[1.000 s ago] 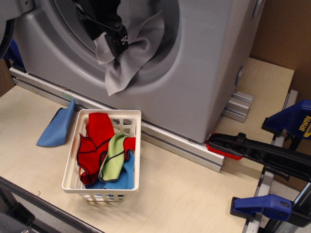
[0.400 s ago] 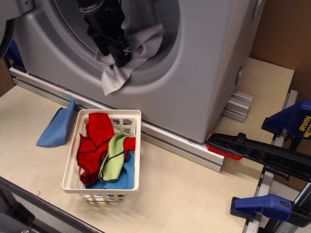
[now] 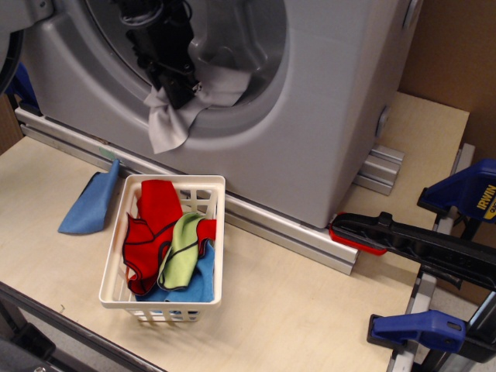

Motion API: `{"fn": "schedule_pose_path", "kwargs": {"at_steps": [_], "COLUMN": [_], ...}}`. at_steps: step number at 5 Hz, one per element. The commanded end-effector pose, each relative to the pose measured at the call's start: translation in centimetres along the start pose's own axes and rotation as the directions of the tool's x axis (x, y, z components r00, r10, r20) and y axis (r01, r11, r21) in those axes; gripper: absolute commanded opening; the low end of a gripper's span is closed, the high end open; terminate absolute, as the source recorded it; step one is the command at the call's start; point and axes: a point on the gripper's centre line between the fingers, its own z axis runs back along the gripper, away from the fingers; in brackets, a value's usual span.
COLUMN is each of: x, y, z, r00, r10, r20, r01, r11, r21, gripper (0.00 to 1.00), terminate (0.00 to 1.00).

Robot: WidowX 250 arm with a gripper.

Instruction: Take clothes out of laundry machine

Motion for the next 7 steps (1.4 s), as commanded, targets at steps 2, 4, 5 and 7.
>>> {"fn": "schedule_pose_path", "kwargs": {"at_steps": [2,4,5,7], "x": [-3.6,-5.5,-6.9,-10.3], "y": [-1.9,-8.9,-10.2,-9.9], "z": [7.3,4.0,2.4,-1.1], "r00": [0.972,0.975,0.960,0.927], "r10": [0.229,0.070,0.058,0.103], "r20": [-0.060,-0.211,-0.274,-0.362], "r01": [-0.228,-0.084,-0.079,-0.129], "r11": [0.973,0.995,0.995,0.991], "r21": [0.026,-0.057,-0.068,-0.048], "gripper": [0.00,0.00,0.00,0.00], "terminate": [0.00,0.00,0.00,0.00]}}
